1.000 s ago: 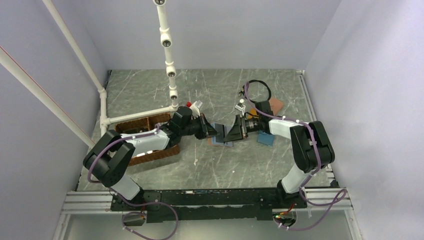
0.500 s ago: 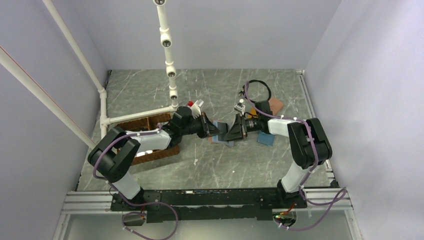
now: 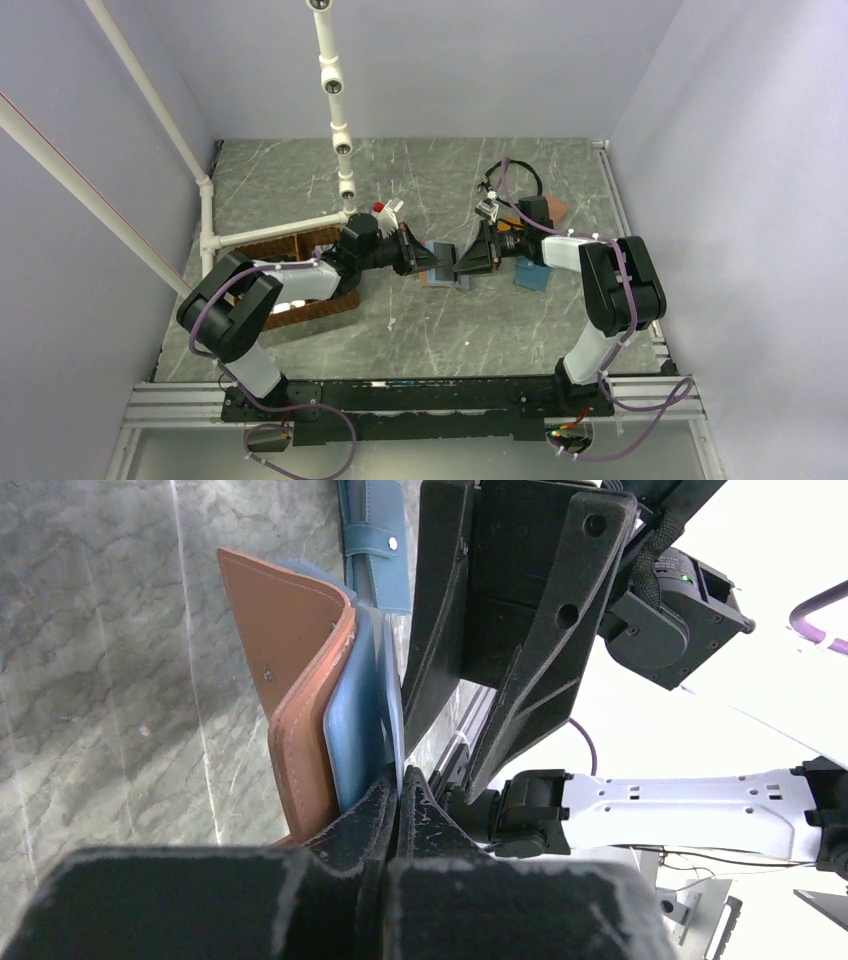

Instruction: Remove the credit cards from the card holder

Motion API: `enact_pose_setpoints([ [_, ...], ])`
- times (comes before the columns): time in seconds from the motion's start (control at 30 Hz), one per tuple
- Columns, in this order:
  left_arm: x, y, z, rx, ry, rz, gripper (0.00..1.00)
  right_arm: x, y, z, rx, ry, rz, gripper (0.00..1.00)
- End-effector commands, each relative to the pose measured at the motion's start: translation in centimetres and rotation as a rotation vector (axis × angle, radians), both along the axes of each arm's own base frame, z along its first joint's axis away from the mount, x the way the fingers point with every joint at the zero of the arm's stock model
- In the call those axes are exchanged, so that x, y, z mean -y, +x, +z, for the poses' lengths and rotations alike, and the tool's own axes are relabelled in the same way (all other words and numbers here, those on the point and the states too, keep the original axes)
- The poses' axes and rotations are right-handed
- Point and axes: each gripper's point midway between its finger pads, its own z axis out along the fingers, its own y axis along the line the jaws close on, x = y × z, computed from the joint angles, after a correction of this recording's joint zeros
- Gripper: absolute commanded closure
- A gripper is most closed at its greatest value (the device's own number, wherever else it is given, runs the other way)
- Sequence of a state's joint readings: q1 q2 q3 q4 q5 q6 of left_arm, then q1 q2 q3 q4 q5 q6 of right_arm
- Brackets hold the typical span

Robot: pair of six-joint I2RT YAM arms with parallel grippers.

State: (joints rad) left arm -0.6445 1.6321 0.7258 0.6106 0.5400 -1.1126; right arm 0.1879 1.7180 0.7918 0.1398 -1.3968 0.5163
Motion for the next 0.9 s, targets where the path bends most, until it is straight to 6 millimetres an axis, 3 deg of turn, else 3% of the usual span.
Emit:
enact_pose_setpoints([
  [0.0, 0.6, -0.5, 1.6, 0.042, -0.076, -0.064, 1.00, 0.0, 0.7, 1.3, 0.049, 0.045, 0.035, 0.59],
  [0.27, 1.0, -0.8, 2.0, 0.046, -0.103, -0.094, 1.00, 0.0, 0.8, 1.5, 0.035, 0.055, 0.047, 0.61],
  [0.6, 0.9, -0.8, 1.3, 0.016, -0.079, -0.091, 1.00, 0.1, 0.6, 1.6, 0.042, 0.066, 0.063, 1.00],
  [0.77, 0.3, -0.7, 1.5, 0.015, -0.092, -0.076, 0.87, 0.5, 0.5, 1.3, 0.050, 0.075, 0.066, 1.00],
  [0.87, -0.1, -0.7, 1.8, 0.018, -0.107, -0.070, 0.85, 0.7, 0.5, 0.9, 0.043, 0.079, 0.064, 1.00],
])
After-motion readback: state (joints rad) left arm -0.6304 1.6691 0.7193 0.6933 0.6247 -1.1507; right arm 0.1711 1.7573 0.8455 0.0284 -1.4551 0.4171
